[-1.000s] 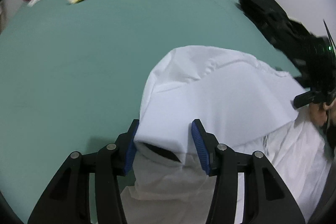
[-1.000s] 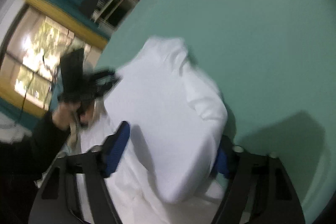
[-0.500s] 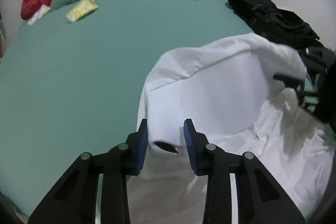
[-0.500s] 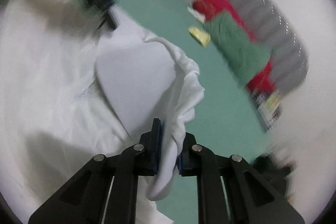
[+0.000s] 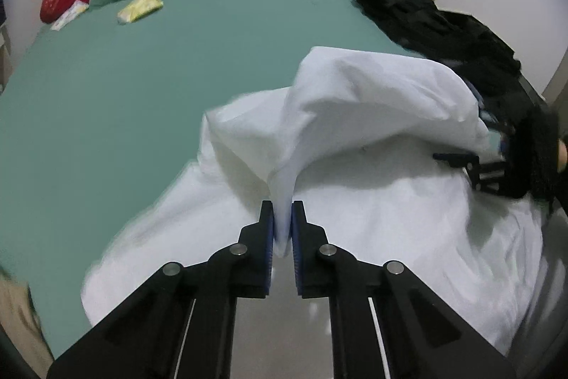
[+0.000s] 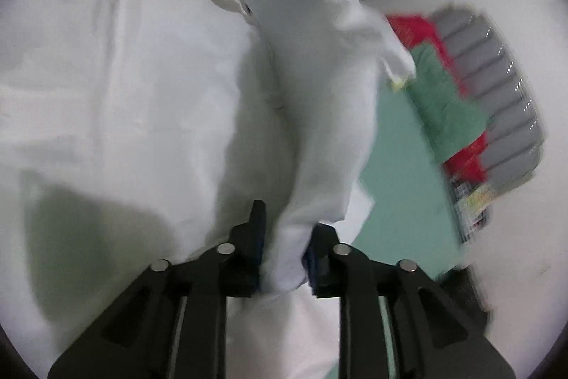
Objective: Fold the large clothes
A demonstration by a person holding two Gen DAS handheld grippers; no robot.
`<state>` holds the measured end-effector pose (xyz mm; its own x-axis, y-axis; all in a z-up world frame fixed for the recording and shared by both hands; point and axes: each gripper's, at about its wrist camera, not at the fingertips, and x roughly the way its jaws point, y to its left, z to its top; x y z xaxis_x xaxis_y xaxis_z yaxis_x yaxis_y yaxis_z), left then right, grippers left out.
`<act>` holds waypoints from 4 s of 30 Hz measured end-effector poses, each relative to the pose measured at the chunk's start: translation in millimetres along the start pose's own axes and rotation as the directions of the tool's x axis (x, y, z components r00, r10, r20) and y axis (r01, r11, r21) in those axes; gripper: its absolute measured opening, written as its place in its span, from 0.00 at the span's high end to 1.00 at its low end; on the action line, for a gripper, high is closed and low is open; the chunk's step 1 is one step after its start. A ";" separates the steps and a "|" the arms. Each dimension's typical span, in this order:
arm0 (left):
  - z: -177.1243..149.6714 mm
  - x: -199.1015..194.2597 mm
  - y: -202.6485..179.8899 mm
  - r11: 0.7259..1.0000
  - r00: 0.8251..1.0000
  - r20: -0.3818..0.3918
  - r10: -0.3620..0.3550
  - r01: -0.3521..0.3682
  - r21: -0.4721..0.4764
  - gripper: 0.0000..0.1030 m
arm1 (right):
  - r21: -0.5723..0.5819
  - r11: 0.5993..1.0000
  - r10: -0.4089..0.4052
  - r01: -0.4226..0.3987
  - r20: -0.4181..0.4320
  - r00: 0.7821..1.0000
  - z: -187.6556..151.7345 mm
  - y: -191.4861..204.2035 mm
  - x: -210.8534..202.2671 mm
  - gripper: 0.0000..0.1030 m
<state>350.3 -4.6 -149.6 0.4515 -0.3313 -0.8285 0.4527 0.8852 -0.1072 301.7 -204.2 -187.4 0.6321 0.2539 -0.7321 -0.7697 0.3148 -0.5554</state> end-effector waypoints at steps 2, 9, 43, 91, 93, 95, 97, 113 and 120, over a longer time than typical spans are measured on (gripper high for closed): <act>-21.4 -6.1 -7.9 1.000 0.999 -0.038 -0.004 0.004 -0.005 0.90 | 0.088 0.995 0.058 -0.057 -0.011 0.998 -3.3 -10.3 -8.8 0.68; -69.0 -41.2 -29.6 0.999 0.998 -0.050 -0.024 0.022 -0.040 0.72 | 0.436 0.854 0.262 -0.283 0.110 0.959 -24.2 -40.8 -50.0 0.37; -38.1 19.5 -98.8 0.957 0.989 -0.116 0.087 -0.116 -0.267 0.59 | 0.828 0.339 0.178 -0.447 0.411 0.894 -73.3 -36.5 -46.1 0.29; -255.2 -182.5 7.9 0.808 0.952 0.005 0.307 -0.258 -0.530 0.39 | 0.941 0.298 0.134 0.160 -0.207 0.969 -179.7 21.0 -161.8 0.26; -266.8 -179.0 10.9 0.802 0.959 -0.022 0.283 -0.249 -0.543 0.37 | 0.959 0.253 0.200 0.129 -0.183 0.963 -195.7 28.1 -160.2 0.26; -275.3 -171.4 11.5 0.799 0.966 -0.057 0.253 -0.242 -0.550 0.37 | 0.971 0.212 0.251 0.110 -0.162 0.954 -207.0 36.9 -156.8 0.26; -280.1 -157.7 11.5 0.794 0.972 -0.104 0.210 -0.232 -0.563 0.37 | 0.975 0.197 0.269 0.099 -0.151 0.951 -212.9 47.1 -155.5 0.26; -286.0 -150.2 -9.5 0.840 0.962 -0.180 0.206 -0.268 -0.471 0.96 | 0.982 0.188 0.294 0.029 -0.085 0.952 -198.3 84.6 -173.4 0.93; -292.6 -203.6 -15.5 0.829 0.971 -0.059 0.230 -0.227 -0.510 0.97 | 0.984 0.177 0.209 -0.006 -0.032 0.977 -184.8 87.8 -212.3 0.95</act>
<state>26.4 144.7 -140.1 0.4969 -0.0991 -0.8621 -0.1194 0.9762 -0.1810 83.4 -399.5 -153.7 0.4545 0.2845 -0.8441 -0.0521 0.9545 0.2936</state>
